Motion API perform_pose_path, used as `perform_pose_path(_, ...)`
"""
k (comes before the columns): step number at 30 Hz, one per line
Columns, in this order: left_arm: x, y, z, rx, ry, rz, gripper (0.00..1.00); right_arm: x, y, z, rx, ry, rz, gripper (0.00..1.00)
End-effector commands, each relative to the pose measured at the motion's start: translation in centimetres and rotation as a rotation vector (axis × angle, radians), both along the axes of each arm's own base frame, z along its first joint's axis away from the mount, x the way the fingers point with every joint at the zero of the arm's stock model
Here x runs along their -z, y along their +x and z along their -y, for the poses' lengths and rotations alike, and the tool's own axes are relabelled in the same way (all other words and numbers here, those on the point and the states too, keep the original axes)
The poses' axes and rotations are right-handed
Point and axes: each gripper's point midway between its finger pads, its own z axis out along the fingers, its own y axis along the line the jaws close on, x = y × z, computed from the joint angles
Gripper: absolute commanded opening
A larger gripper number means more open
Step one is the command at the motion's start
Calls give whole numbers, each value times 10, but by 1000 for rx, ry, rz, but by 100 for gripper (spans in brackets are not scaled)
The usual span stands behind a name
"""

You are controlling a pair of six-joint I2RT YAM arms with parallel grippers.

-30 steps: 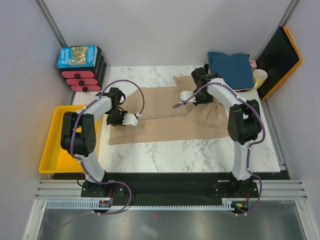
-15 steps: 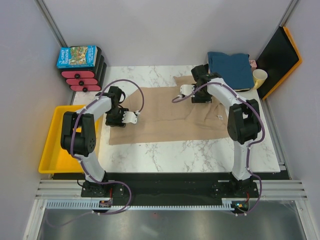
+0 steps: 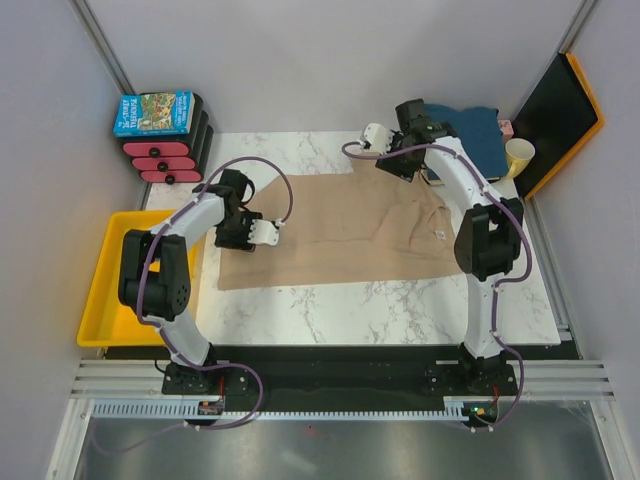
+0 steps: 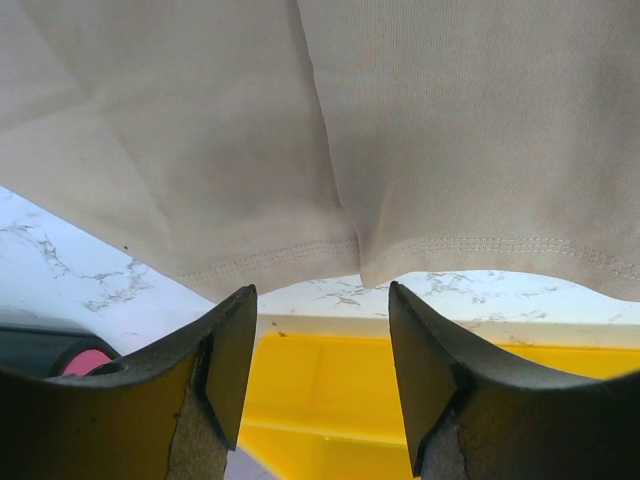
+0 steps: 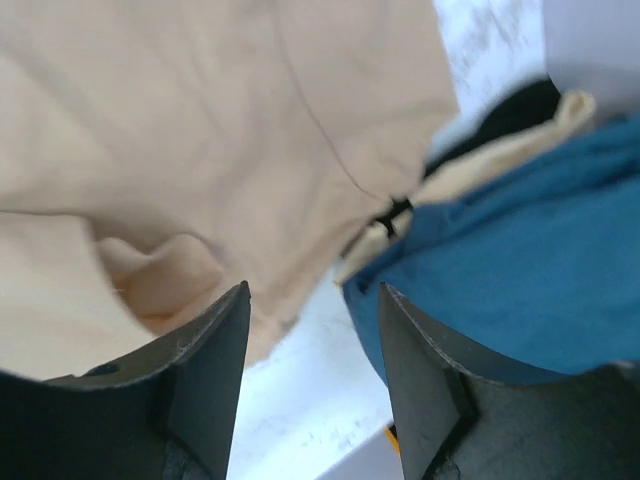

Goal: Fold and stack the t-shirts
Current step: Fold the flattened tshirt in 1/3 of the way

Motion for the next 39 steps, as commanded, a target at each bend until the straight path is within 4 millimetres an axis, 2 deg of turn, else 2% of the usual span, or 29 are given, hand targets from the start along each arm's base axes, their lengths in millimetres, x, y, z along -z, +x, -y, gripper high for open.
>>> perform_pose_path(1, -20, 4, 19, 28, -69, 57, 63, 2, -56, -67, -248, 286, -278, 61)
perform_pose_path(4, -16, -2, 24, 47, -76, 41, 63, 12, -74, -85, -334, 324, -375, 61)
perform_pose_path(8, -12, -9, 33, 71, -86, 26, 63, 26, -84, -93, -384, 340, -434, 64)
perform_pose_path(13, -14, -12, 40, 67, -109, 25, 63, 53, -85, -84, -348, 309, -486, 63)
perform_pose_path(18, -11, -17, 40, 66, -107, 16, 63, 58, -69, -76, -293, 310, -452, 62)
perform_pose_path(21, -10, -18, 41, 67, -106, 13, 63, 64, -66, -69, -276, 303, -457, 62)
perform_pose_path(27, -11, -16, 42, 63, -108, 15, 63, 75, -71, -54, -268, 271, -487, 62)
perform_pose_path(34, -10, -17, 42, 63, -106, 12, 62, 74, -93, -43, -302, 249, -566, 61)
perform_pose_path(39, -10, -15, 43, 60, -110, 12, 62, 81, -107, -42, -322, 250, -633, 57)
